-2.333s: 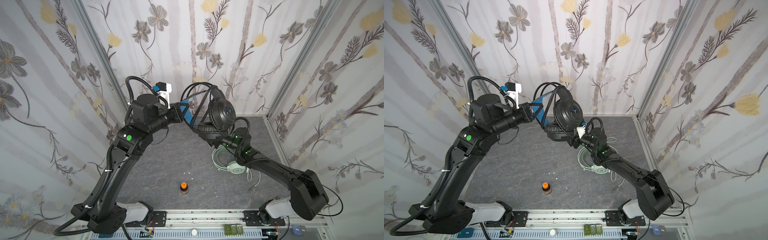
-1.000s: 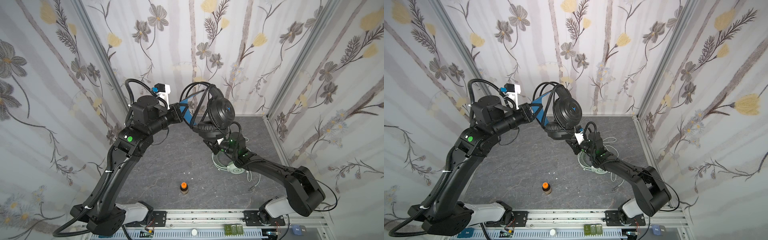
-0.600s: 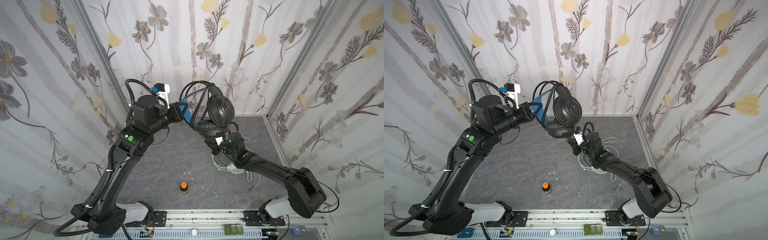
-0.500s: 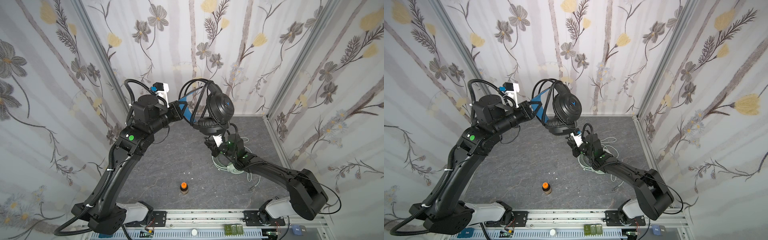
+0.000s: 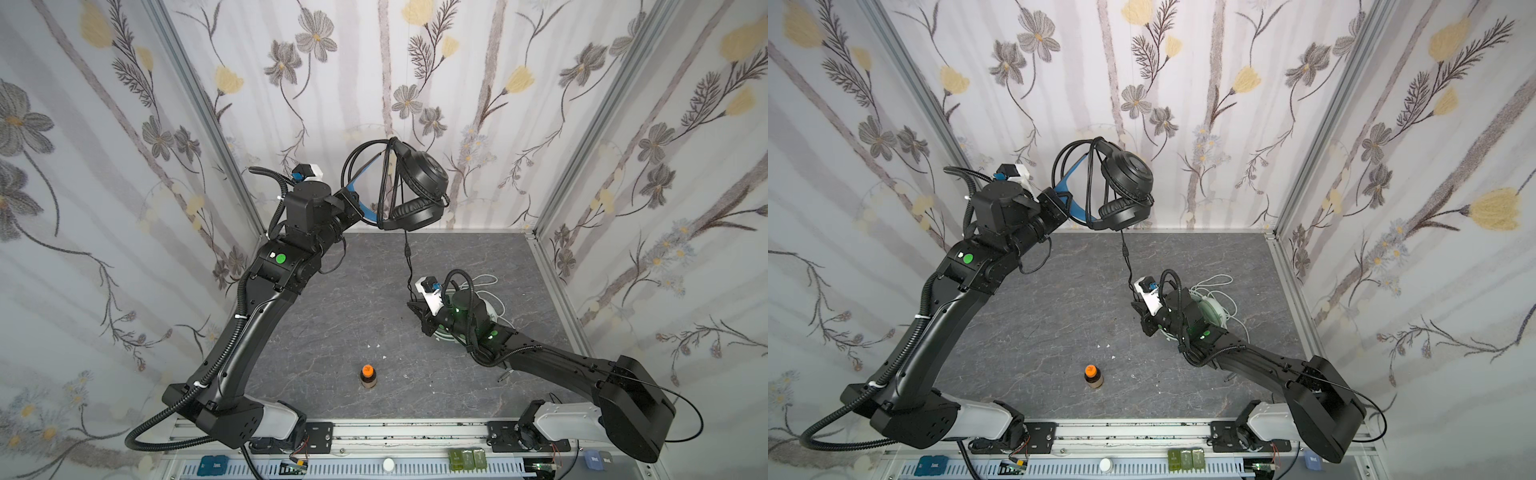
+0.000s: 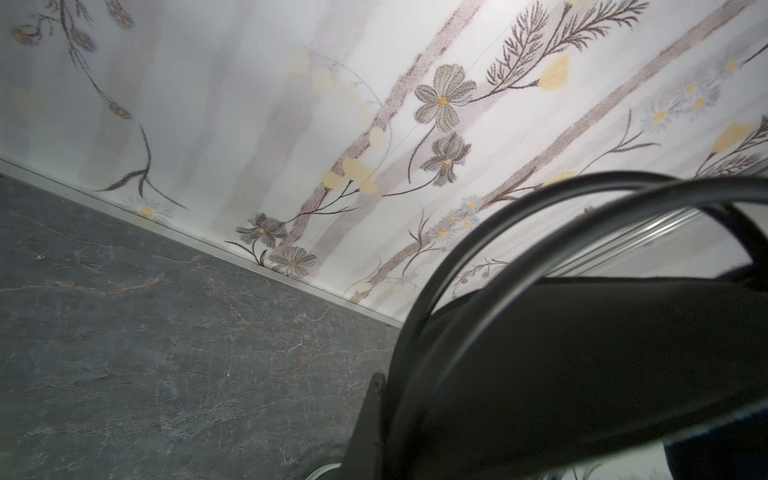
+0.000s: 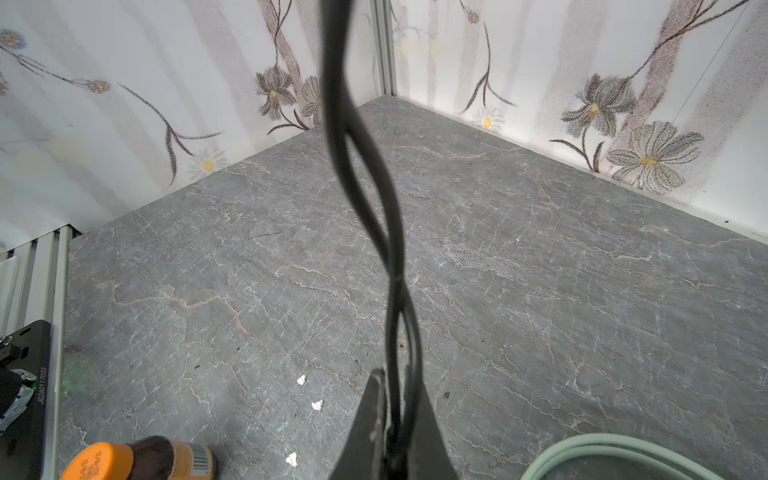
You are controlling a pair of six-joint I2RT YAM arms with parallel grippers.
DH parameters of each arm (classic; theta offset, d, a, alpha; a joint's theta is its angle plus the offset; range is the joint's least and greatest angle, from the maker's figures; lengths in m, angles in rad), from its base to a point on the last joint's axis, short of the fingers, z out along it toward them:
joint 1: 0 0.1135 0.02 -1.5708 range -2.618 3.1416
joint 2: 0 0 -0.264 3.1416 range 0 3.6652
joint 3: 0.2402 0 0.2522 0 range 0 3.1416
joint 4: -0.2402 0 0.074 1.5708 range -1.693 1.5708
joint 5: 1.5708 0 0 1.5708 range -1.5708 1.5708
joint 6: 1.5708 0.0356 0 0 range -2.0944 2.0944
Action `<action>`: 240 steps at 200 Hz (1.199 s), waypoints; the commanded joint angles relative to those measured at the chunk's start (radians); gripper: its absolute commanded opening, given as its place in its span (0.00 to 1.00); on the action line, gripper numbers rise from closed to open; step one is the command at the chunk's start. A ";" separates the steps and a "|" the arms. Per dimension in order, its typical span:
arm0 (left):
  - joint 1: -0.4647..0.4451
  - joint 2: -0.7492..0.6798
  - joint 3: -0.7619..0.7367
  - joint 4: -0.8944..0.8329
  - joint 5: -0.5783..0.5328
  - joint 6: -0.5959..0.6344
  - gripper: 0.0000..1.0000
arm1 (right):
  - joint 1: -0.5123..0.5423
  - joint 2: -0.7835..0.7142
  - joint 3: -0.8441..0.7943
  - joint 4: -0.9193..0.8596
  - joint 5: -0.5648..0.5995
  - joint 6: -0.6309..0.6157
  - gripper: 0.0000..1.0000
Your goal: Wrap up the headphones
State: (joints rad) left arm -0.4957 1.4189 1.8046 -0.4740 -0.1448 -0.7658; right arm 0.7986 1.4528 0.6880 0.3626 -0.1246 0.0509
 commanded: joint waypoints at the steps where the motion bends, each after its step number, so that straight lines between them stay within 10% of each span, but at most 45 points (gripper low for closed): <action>1: 0.006 0.023 0.012 0.066 -0.131 -0.097 0.00 | 0.024 -0.012 0.008 -0.054 0.054 -0.029 0.00; 87: 0.035 0.179 -0.011 0.043 -0.218 -0.172 0.00 | 0.208 -0.009 0.116 -0.215 0.125 -0.132 0.00; 160: 0.024 0.296 -0.157 0.052 -0.318 0.135 0.00 | 0.248 -0.035 0.348 -0.487 0.188 -0.179 0.00; 240: -0.060 0.089 -0.464 0.065 -0.065 0.419 0.00 | 0.044 -0.030 0.592 -0.749 0.111 -0.267 0.00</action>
State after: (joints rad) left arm -0.5533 1.5898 1.4338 -0.4561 -0.2932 -0.4133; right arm 0.9028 1.4158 1.2205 -0.2836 0.0273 -0.1463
